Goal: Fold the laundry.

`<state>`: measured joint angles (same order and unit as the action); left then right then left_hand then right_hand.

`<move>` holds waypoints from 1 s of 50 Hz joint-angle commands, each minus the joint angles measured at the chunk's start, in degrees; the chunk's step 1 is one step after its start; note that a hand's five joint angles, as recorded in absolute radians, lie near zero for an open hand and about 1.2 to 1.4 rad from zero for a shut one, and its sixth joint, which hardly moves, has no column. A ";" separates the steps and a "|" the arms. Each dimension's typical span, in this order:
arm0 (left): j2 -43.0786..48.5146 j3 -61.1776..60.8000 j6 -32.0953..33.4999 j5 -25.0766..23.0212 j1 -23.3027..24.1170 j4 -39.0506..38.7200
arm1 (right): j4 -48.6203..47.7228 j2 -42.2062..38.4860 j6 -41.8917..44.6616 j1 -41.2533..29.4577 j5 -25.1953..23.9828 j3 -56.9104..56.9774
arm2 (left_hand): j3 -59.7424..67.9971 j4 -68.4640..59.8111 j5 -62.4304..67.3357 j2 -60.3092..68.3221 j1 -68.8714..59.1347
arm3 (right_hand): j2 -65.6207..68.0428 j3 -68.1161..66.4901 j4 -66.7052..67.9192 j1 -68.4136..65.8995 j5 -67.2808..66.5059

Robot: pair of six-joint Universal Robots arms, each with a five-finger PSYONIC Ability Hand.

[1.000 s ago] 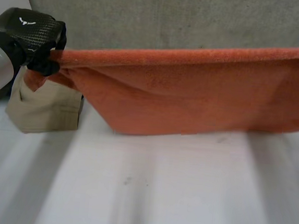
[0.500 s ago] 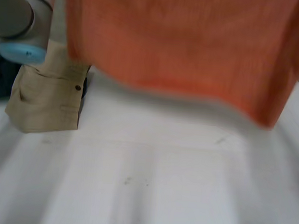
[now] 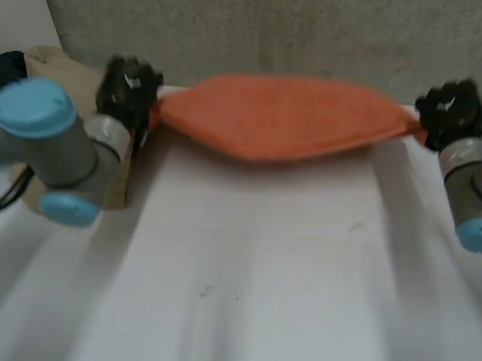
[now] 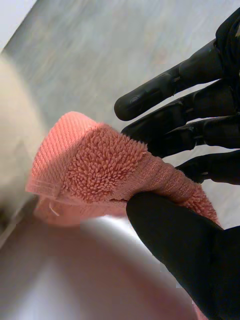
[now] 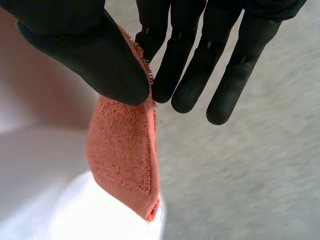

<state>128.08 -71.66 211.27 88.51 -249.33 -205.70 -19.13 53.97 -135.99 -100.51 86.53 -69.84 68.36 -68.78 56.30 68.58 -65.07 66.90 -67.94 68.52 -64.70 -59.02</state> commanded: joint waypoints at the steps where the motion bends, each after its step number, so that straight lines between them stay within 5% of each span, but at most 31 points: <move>1: -2.38 -9.88 5.28 1.40 1.74 8.02 | 9.97 -0.01 1.43 0.23 0.13 -5.29 | 11.64 -11.22 13.70 11.42 -14.93 | 13.10 -12.06 11.48 -15.30 -10.98; 10: -21.62 -31.14 7.04 3.86 2.44 26.89 | 36.06 17.63 11.24 4.87 0.66 -22.50 | 11.64 -11.22 13.70 11.42 -14.93 | 13.10 -12.06 11.48 -15.30 -10.98; 14: -25.77 -34.50 7.05 3.25 2.62 34.39 | 37.76 22.58 19.34 7.26 0.93 -28.23 | 11.64 -11.22 13.70 11.42 -14.93 | 13.10 -12.06 11.48 -15.30 -10.98; 20: -25.25 -32.23 7.22 3.33 2.26 34.06 | 33.02 22.94 22.97 7.35 0.93 -28.25 | 11.64 -11.22 13.70 11.42 -14.93 | 13.10 -12.06 11.48 -15.30 -10.98; 31: -9.19 -13.80 6.52 4.12 2.53 21.58 | 11.86 7.14 20.24 1.56 1.98 -15.69 | 11.64 -11.22 13.70 11.42 -14.93 | 13.10 -12.06 11.48 -15.30 -10.98; 38: 0.58 -1.21 6.43 6.58 2.70 20.52 | -0.89 -2.97 20.33 -0.30 1.28 -6.03 | 11.64 -11.22 13.70 11.42 -14.93 | 13.10 -12.06 11.48 -15.30 -10.98; 50: 13.06 16.20 6.69 12.12 3.49 20.34 | -6.89 -19.86 20.50 -1.44 -2.15 12.26 | 11.64 -11.22 13.70 11.42 -14.93 | 13.10 -12.06 11.48 -15.30 -10.98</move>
<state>137.37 -61.01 217.94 99.72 -246.10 -185.38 -25.89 40.65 -115.42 -101.44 85.72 -65.50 68.36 -68.78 56.64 68.58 -65.07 66.90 -67.94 68.53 -64.70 -59.06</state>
